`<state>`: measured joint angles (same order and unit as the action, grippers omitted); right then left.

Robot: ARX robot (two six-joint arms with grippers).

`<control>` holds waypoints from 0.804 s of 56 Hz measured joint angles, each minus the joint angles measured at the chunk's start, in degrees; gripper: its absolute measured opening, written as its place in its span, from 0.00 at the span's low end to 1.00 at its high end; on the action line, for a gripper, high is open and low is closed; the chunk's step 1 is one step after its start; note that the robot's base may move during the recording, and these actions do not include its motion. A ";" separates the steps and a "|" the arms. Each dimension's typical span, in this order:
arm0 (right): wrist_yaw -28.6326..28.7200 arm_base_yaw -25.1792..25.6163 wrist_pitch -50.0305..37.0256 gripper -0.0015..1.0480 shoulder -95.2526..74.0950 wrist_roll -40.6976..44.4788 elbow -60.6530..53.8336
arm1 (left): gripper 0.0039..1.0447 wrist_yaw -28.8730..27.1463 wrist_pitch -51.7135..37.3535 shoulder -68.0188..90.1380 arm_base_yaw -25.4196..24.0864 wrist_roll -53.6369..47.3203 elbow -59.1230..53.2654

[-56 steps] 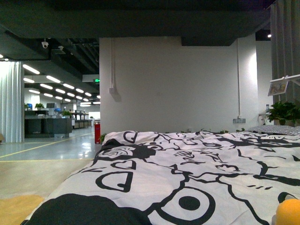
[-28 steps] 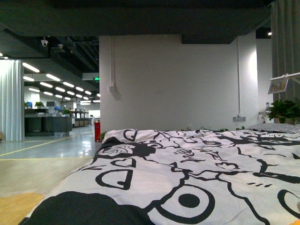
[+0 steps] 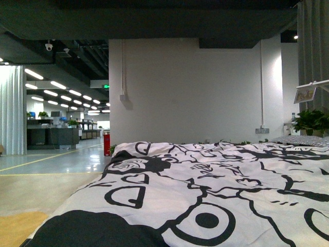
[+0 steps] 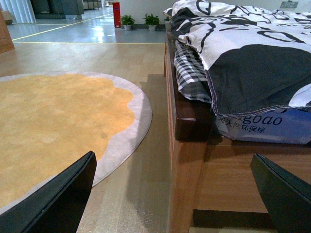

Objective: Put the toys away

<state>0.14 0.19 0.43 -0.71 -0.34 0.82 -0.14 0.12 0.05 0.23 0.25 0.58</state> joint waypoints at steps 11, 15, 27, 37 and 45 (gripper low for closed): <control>0.02 0.00 0.00 0.07 0.07 0.00 0.00 | 0.94 0.00 0.00 0.00 0.00 0.00 0.00; 0.02 0.00 0.00 0.07 0.07 -0.02 0.00 | 0.94 0.00 0.00 0.00 0.00 0.00 0.00; 0.66 -0.20 0.00 0.07 0.07 0.00 0.00 | 0.94 -0.26 0.00 0.00 -0.09 0.02 0.00; -0.13 -0.20 0.00 0.07 0.07 0.00 0.00 | 0.94 0.13 0.00 0.00 -0.07 0.00 0.00; -0.31 -0.20 0.00 0.07 0.13 0.00 0.00 | 0.94 0.13 0.00 0.04 -0.07 0.00 0.02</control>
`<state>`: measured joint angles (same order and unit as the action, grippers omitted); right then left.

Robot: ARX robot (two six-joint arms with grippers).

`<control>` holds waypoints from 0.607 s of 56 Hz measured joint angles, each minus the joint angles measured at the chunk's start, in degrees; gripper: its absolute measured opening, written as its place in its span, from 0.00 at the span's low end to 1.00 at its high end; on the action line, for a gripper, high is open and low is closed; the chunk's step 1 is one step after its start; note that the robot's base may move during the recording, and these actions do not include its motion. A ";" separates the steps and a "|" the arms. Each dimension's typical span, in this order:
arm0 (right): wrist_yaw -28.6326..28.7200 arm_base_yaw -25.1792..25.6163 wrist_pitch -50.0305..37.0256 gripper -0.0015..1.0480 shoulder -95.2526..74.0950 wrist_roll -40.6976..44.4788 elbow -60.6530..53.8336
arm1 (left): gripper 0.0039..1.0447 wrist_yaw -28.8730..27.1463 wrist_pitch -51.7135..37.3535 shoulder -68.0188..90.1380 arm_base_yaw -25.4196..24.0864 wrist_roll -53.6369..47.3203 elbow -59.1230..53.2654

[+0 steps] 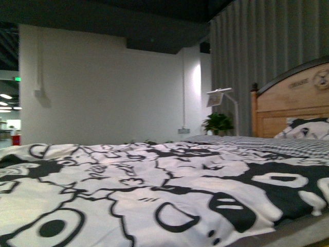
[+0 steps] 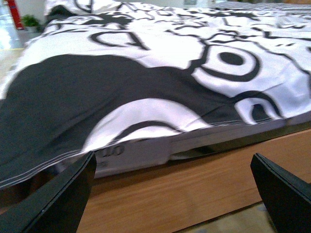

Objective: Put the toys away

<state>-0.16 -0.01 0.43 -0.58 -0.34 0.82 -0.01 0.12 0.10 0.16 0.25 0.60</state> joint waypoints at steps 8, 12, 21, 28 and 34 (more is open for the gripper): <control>0.37 0.00 0.00 0.07 0.04 0.00 0.00 | 0.94 -0.20 0.00 0.00 -0.02 0.00 0.00; 0.28 0.00 0.00 0.07 0.04 0.00 0.00 | 0.94 0.09 0.00 0.00 -0.02 -0.02 0.00; 0.15 0.00 0.00 0.07 0.04 0.00 0.00 | 0.94 0.04 0.00 0.00 -0.04 -0.02 0.00; 0.15 0.00 0.00 0.07 0.04 0.00 0.00 | 0.94 -0.11 0.00 0.00 -0.04 -0.02 0.00; 0.17 0.00 0.00 0.07 0.04 0.00 0.00 | 0.94 -0.07 0.00 0.00 -0.02 -0.02 0.00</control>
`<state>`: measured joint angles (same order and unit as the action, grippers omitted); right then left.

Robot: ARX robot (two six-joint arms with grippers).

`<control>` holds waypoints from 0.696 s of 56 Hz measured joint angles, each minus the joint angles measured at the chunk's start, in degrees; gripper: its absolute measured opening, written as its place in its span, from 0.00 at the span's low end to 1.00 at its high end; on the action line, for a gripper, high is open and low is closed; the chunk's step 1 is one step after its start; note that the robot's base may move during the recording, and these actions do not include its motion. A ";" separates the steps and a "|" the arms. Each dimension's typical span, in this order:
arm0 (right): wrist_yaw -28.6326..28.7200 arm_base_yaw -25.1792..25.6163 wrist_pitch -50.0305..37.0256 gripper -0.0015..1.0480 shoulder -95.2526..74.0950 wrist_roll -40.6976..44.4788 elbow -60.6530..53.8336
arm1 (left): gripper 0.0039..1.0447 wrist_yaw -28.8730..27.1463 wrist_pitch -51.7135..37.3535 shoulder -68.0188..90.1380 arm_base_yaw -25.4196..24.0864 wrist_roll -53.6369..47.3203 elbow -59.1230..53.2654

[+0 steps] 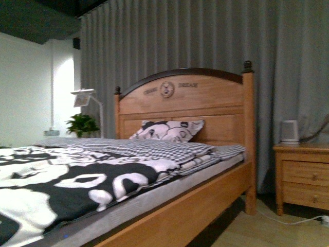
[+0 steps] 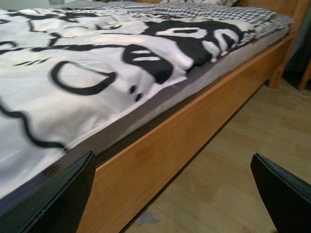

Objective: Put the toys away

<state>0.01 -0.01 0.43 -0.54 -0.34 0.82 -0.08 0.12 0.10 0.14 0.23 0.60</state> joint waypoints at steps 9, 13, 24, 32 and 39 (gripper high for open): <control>-0.02 -0.02 0.00 0.07 0.04 0.00 0.00 | 0.94 0.04 0.00 0.00 0.00 0.00 0.00; -0.02 -0.02 0.00 0.07 0.07 0.00 0.00 | 0.94 0.04 0.00 0.00 0.00 0.02 0.00; -0.02 -0.02 -0.02 0.07 0.07 0.00 0.00 | 0.94 0.00 0.00 0.00 0.00 0.02 0.00; -0.02 -0.02 -0.02 0.07 0.09 0.00 0.00 | 0.94 -0.02 0.00 0.00 0.00 0.02 0.00; -0.04 -0.02 0.00 0.07 0.11 0.00 0.00 | 0.94 0.07 0.00 0.00 0.00 0.02 0.00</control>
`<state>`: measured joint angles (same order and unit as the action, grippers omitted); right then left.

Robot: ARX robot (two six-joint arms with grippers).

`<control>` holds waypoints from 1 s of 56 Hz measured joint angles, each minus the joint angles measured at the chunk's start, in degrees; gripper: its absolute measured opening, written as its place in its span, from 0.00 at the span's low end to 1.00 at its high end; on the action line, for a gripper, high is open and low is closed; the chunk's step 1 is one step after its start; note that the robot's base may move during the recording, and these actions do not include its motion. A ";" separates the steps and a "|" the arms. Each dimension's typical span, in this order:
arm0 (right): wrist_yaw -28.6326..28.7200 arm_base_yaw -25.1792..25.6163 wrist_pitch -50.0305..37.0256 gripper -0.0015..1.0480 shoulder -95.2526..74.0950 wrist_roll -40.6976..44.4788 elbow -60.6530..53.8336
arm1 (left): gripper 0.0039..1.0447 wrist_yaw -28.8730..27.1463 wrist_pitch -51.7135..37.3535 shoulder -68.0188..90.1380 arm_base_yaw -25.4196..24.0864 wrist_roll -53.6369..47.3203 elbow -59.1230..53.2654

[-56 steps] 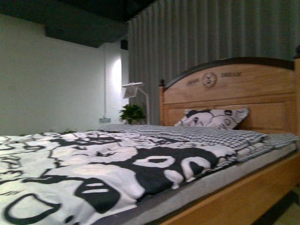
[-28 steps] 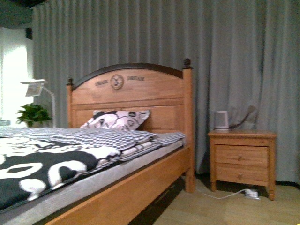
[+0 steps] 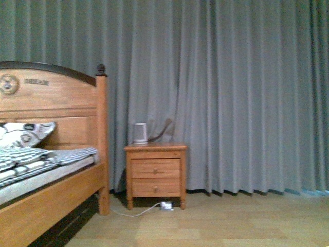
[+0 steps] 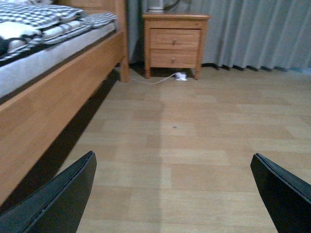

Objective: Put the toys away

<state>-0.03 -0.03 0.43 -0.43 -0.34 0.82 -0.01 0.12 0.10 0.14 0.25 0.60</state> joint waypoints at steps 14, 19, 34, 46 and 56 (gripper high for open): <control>0.09 0.11 -0.02 0.07 0.00 0.00 0.00 | 0.94 -0.04 0.00 0.02 0.00 -0.02 0.00; 0.59 0.00 -0.02 0.07 0.00 0.00 0.00 | 0.94 -0.02 0.00 0.02 0.00 -0.02 0.00; 0.22 0.00 -0.02 0.07 0.00 0.00 0.00 | 0.94 -0.02 0.00 0.00 0.00 -0.02 0.00; 0.24 0.00 -0.02 0.07 0.00 0.00 0.00 | 0.94 0.00 0.00 0.00 0.00 -0.02 0.00; 0.22 0.00 -0.02 0.07 0.00 0.00 0.00 | 0.94 -0.02 0.00 0.00 0.00 -0.02 0.00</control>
<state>0.19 -0.03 0.40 -0.43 -0.34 0.82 -0.03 0.12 0.10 0.14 0.23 0.60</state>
